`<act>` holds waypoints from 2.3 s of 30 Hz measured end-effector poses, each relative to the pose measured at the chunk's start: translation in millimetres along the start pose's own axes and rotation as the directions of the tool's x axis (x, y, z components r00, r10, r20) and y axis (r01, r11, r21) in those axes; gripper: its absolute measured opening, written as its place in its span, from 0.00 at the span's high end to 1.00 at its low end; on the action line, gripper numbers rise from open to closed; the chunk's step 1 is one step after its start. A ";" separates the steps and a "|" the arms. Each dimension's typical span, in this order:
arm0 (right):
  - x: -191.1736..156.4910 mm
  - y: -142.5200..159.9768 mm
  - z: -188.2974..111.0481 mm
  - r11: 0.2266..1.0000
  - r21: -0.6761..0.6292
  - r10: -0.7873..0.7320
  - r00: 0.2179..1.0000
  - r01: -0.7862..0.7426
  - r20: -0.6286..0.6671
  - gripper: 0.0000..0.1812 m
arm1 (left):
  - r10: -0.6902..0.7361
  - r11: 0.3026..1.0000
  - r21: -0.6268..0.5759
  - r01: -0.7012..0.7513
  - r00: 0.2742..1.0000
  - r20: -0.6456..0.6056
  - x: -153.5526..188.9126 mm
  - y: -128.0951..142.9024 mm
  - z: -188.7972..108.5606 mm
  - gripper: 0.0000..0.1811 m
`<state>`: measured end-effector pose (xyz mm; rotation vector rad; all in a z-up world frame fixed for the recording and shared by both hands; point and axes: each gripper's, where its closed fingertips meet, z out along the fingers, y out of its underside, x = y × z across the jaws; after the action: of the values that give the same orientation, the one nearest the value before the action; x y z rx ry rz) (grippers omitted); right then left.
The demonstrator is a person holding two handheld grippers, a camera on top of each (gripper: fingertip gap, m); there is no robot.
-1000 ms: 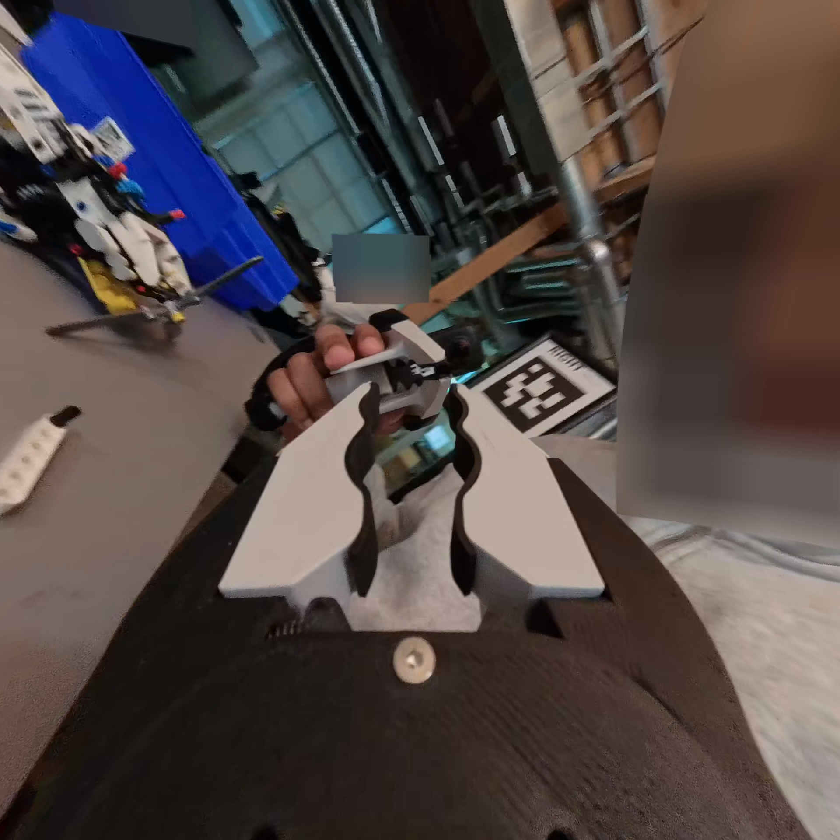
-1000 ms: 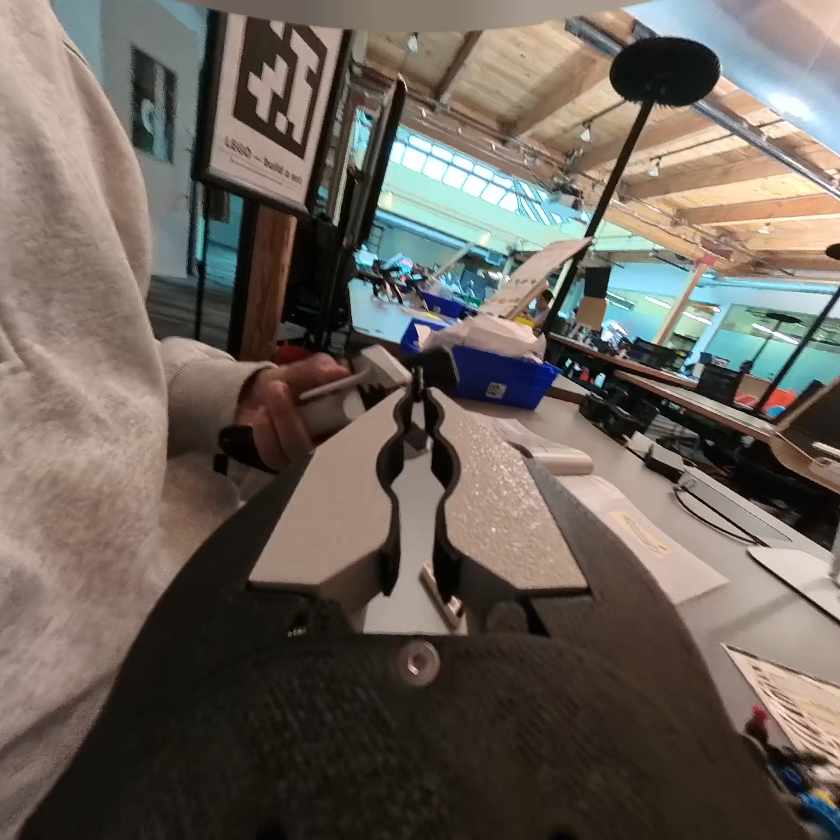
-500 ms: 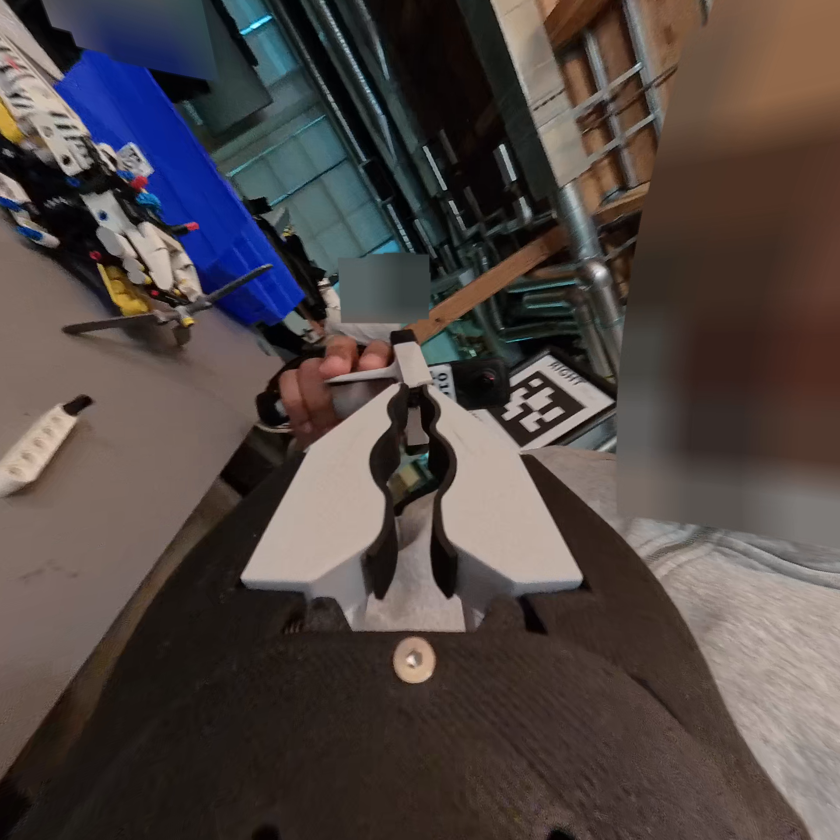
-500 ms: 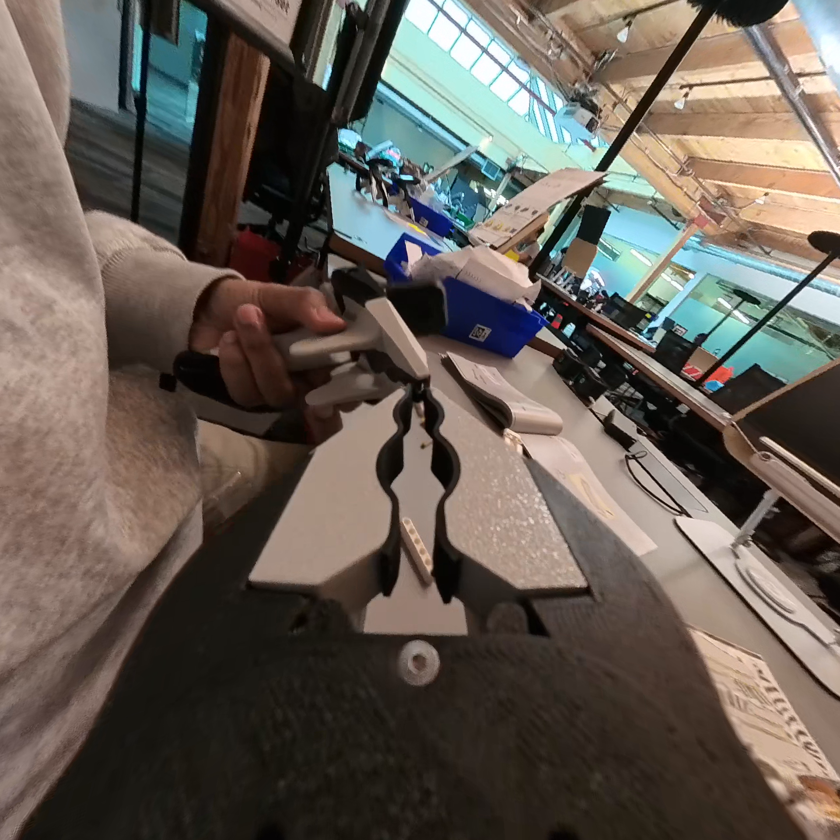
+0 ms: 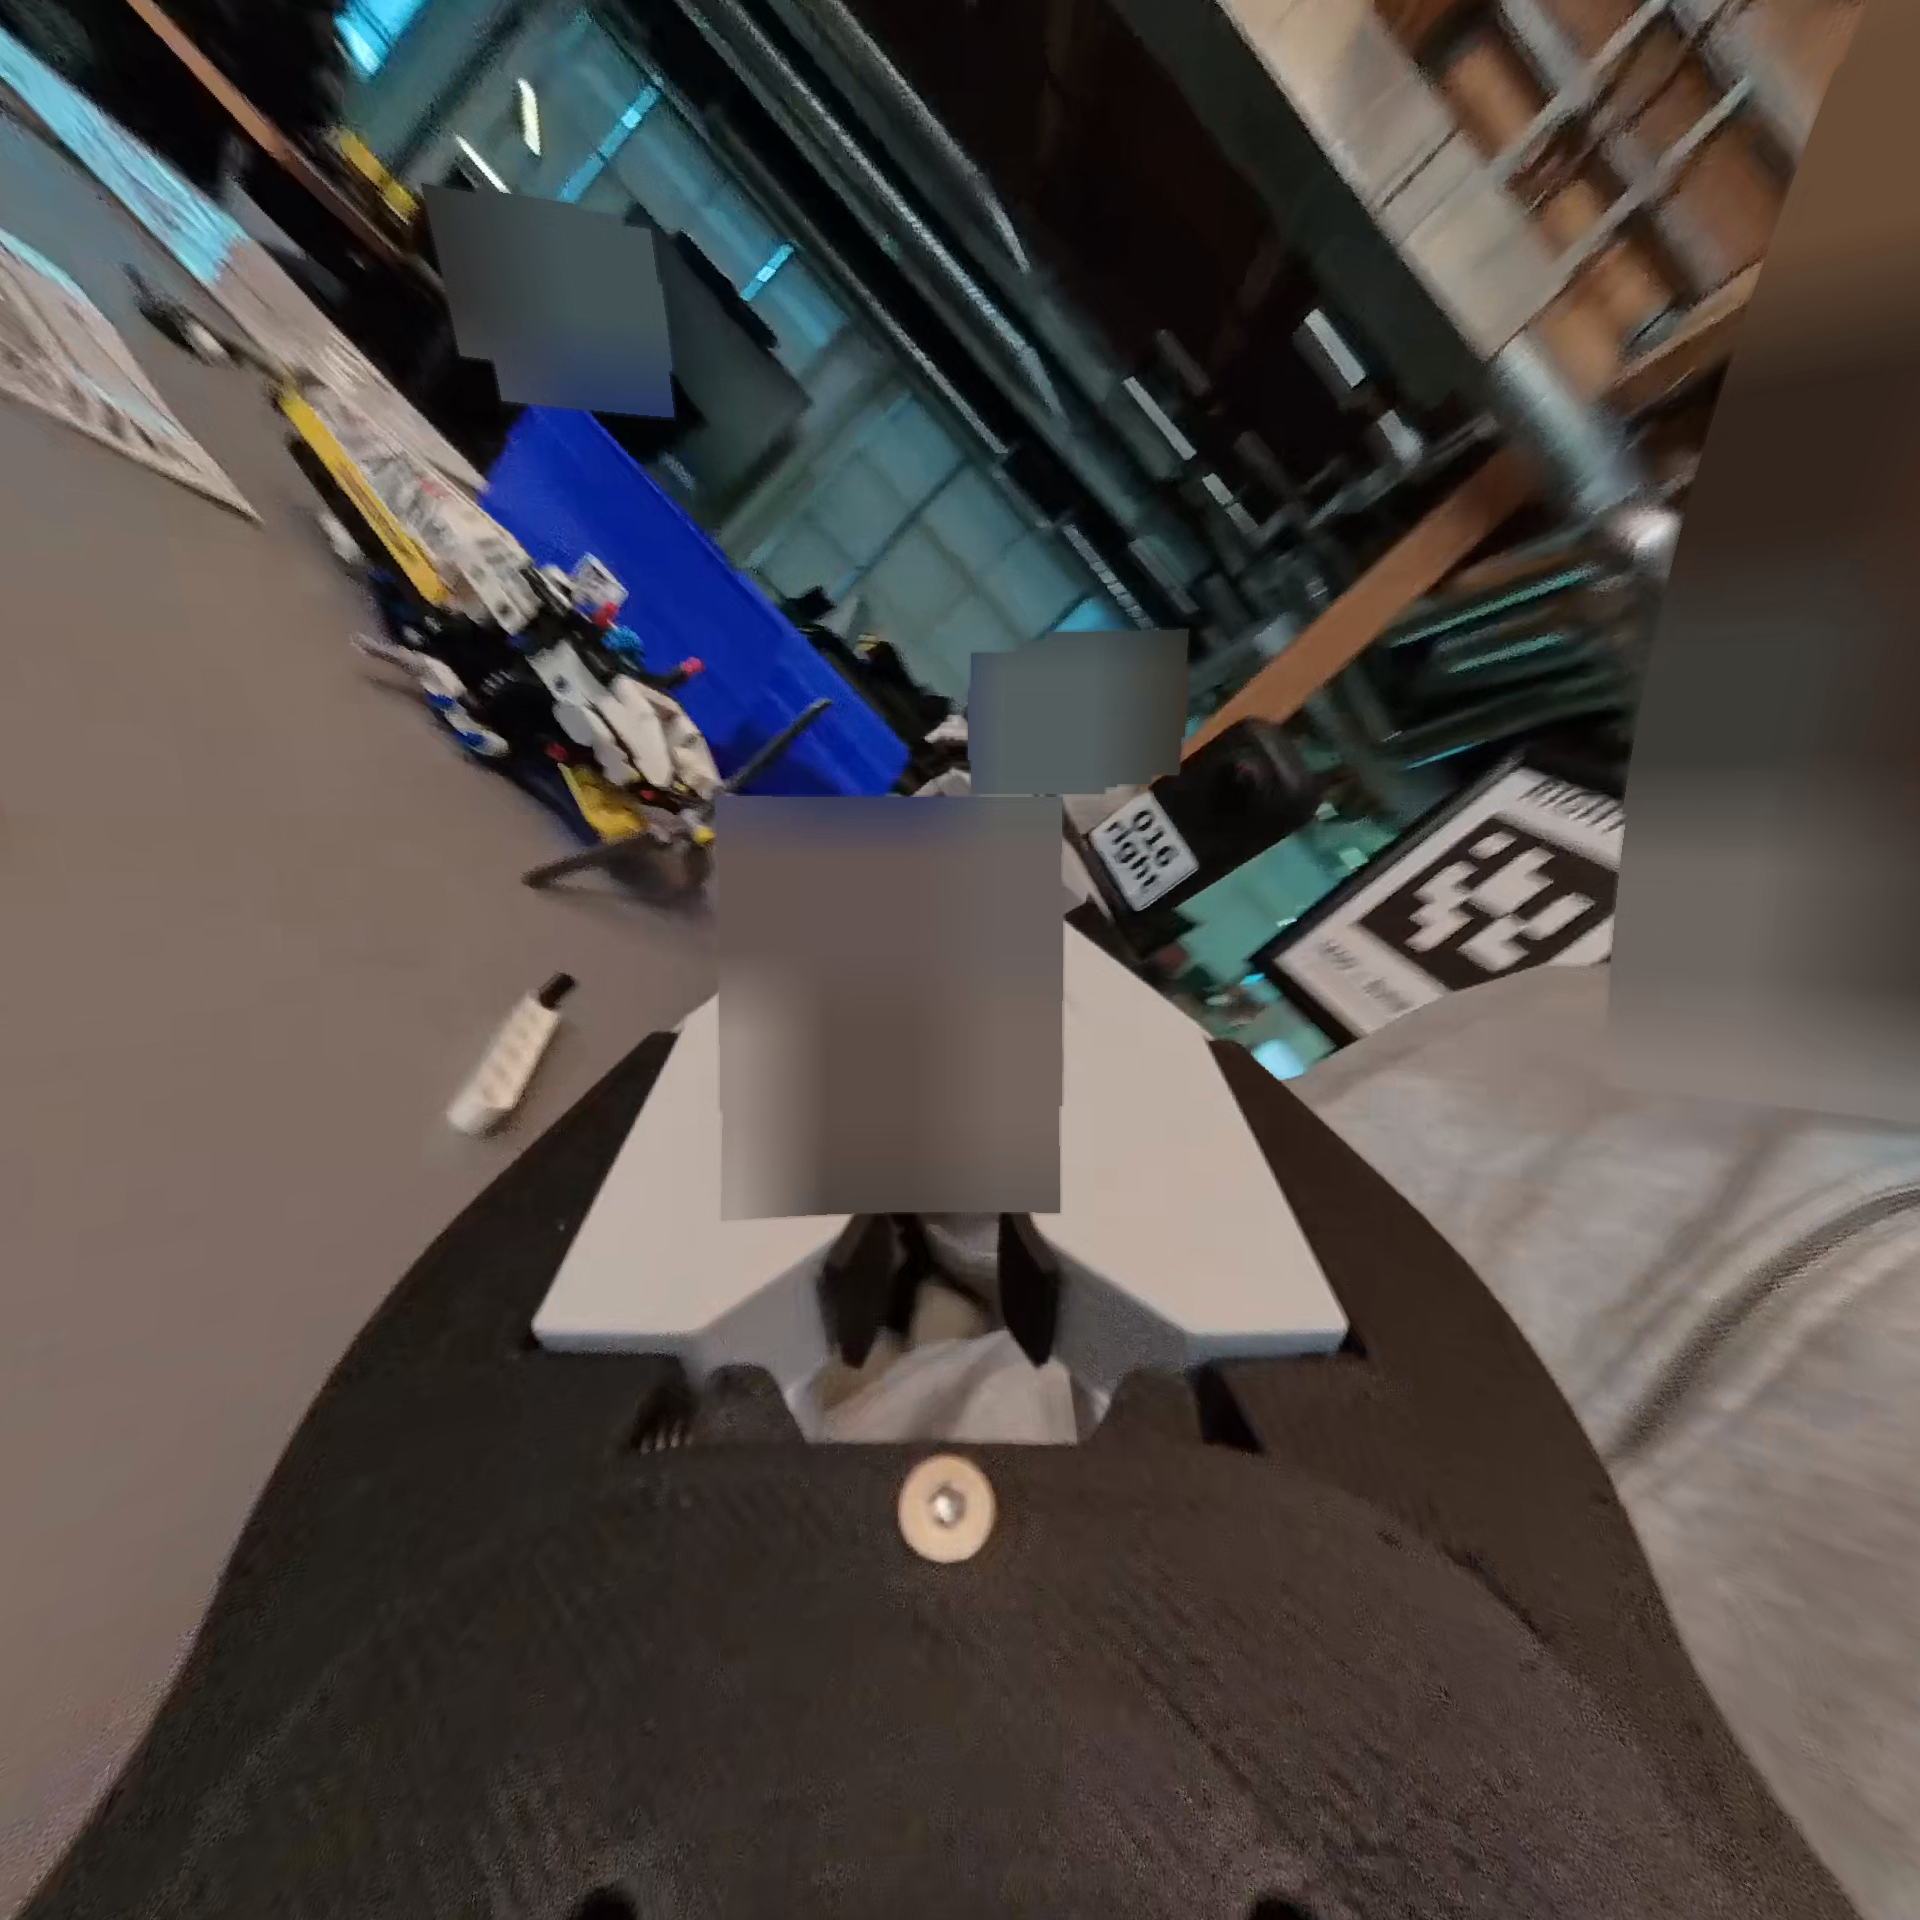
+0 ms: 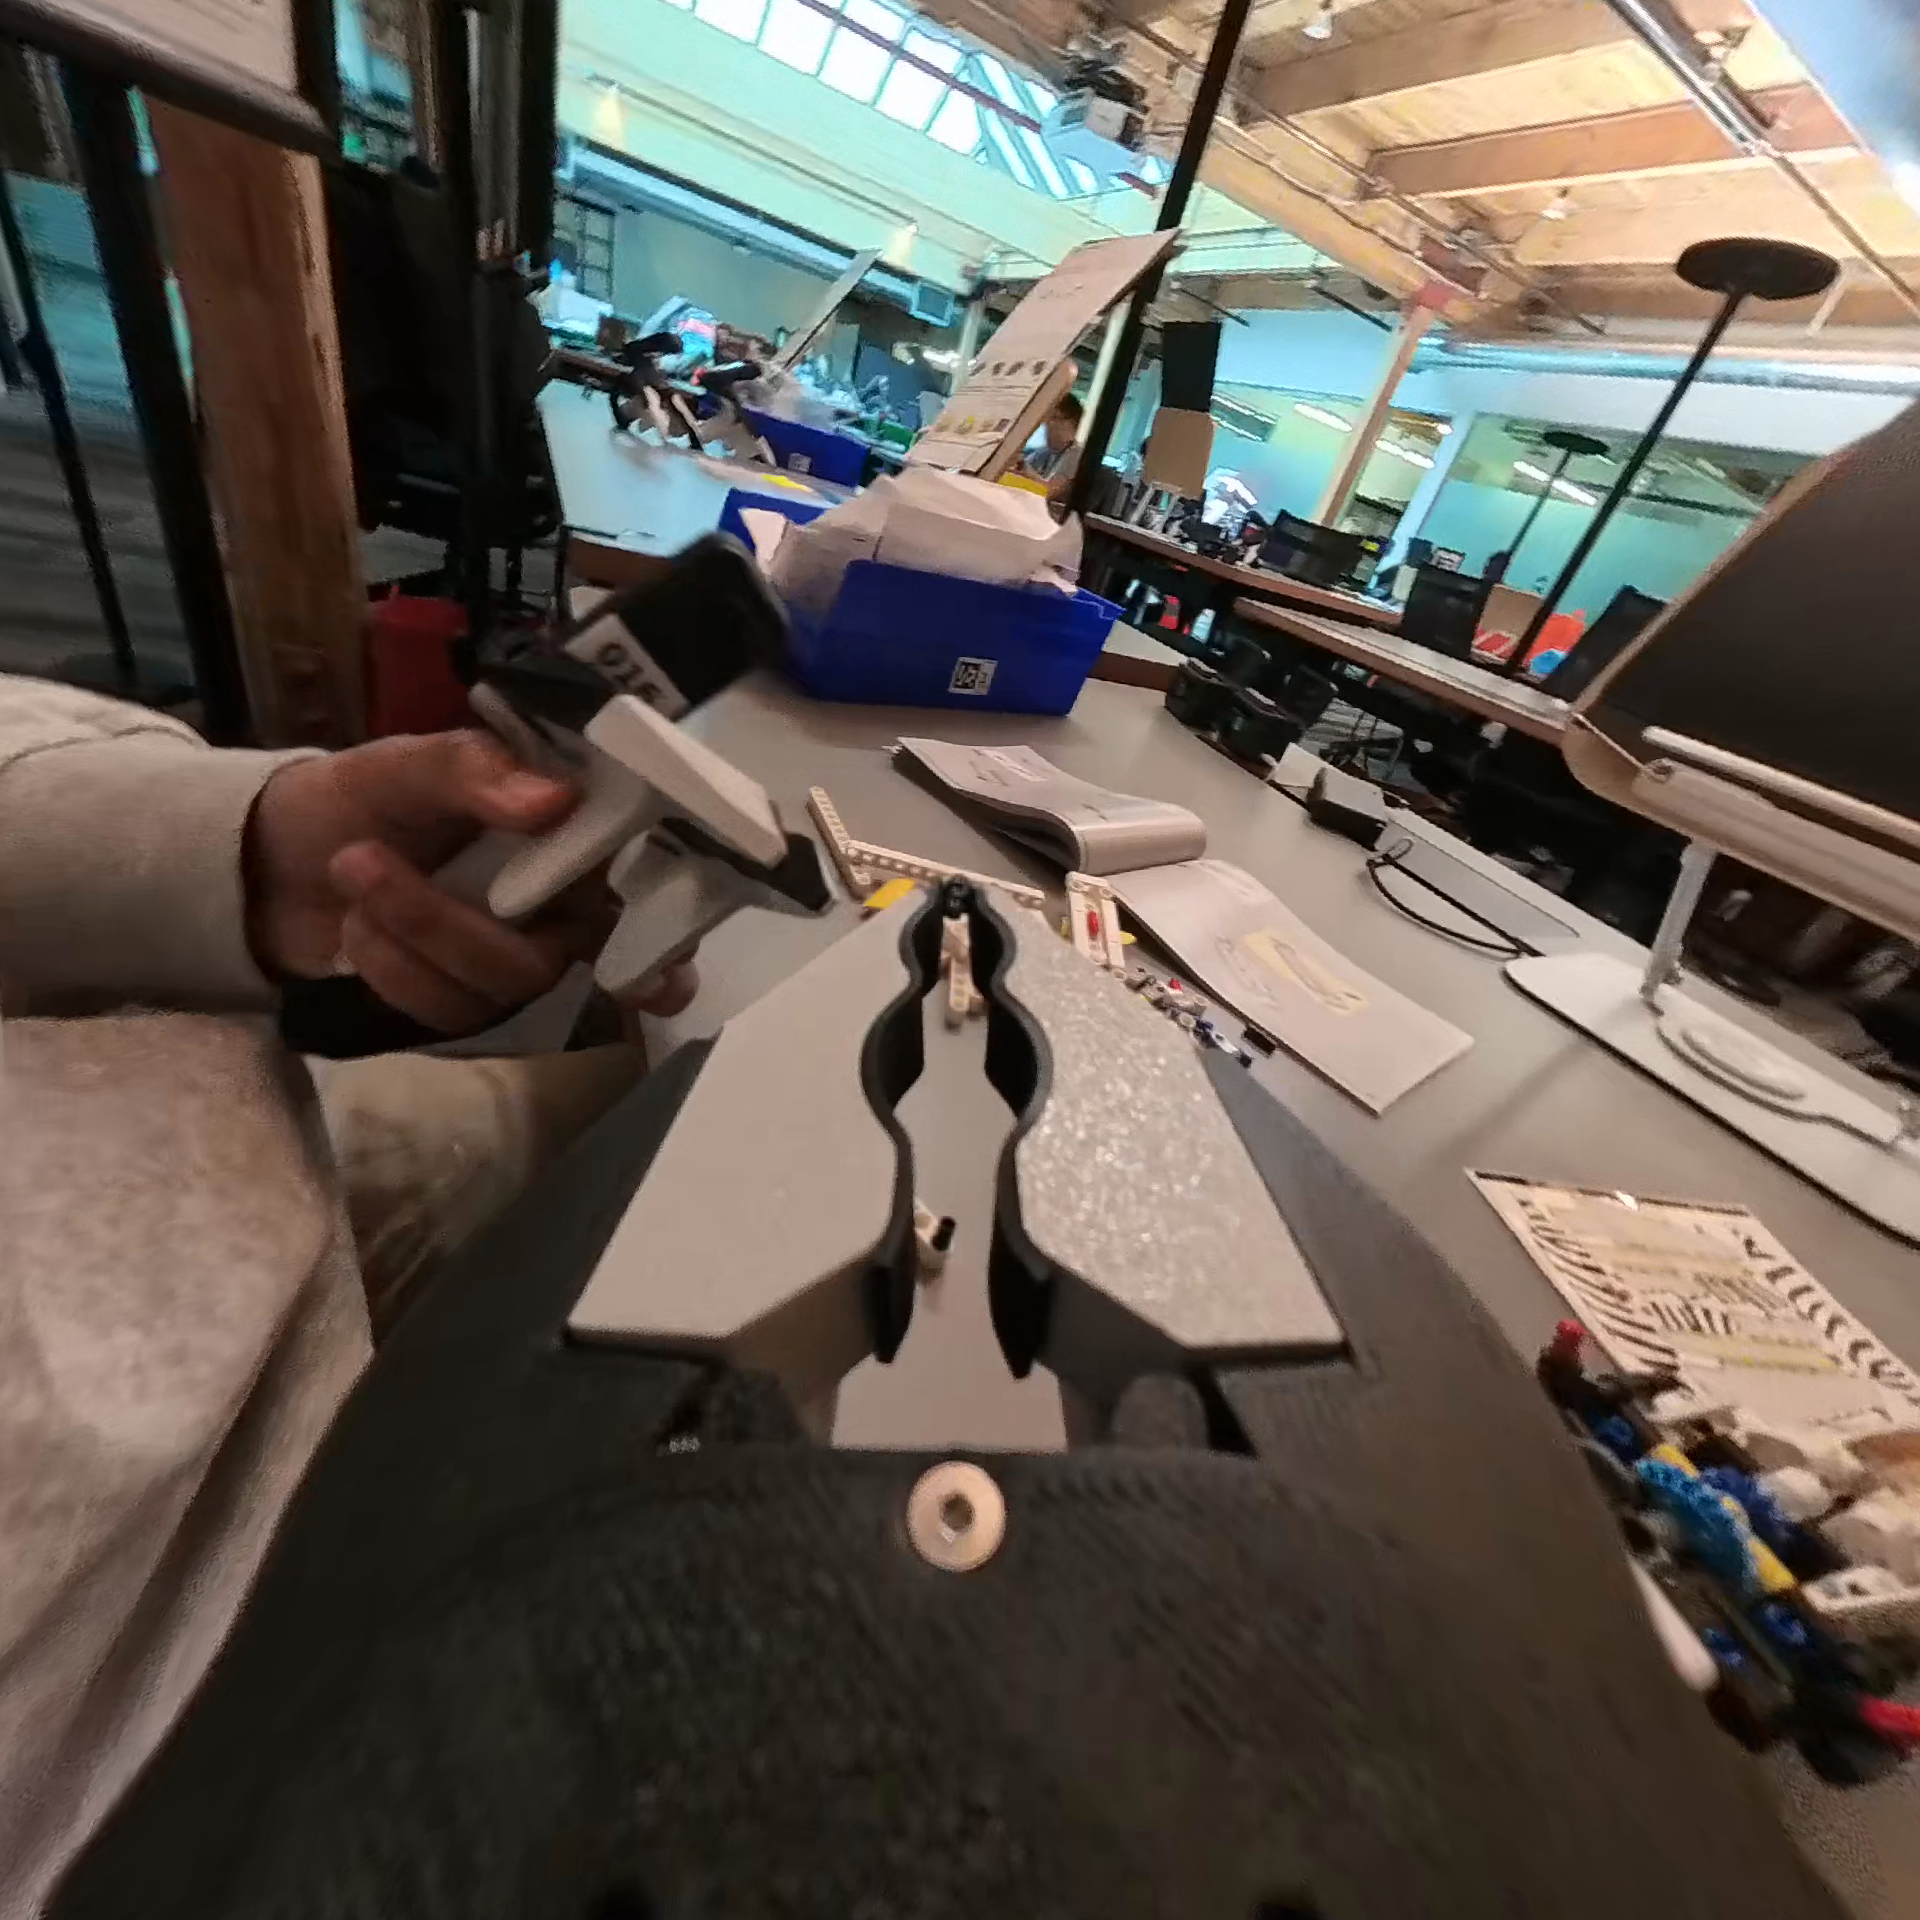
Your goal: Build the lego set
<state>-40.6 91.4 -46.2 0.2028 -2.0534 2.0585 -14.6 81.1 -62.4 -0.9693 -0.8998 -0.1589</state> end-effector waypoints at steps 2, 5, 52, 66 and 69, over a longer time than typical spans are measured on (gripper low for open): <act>7.1 3.6 1.4 0.999 0.010 0.046 0.998 -0.046 -0.032 0.99 | 0.111 0.994 -0.001 -0.111 0.993 0.049 -1.3 -2.7 -2.7 0.94; 14.6 13.4 4.9 0.993 0.004 0.118 0.991 -0.118 -0.065 0.99 | 0.176 0.984 0.019 -0.178 0.981 0.079 -4.0 -5.5 -7.7 0.95; 36.6 7.7 13.0 0.996 0.092 0.004 0.980 0.014 -0.197 1.00 | 0.220 0.976 -0.042 -0.216 0.962 0.160 -29.6 5.4 -18.1 1.00; 22.6 36.5 43.6 0.931 -0.313 0.168 0.982 -0.187 -0.087 0.99 | 0.267 0.964 -0.061 -0.260 0.938 0.221 -33.7 1.5 -21.4 0.99; 14.6 44.0 38.7 0.835 -0.537 0.150 0.989 -0.121 0.011 0.99 | 0.242 0.970 -0.031 -0.242 0.933 0.268 -38.9 -7.1 -28.6 1.00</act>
<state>-68.3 53.9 -84.6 0.0104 -2.6446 1.4627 -26.2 44.9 -93.0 -1.1083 -1.0191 0.1894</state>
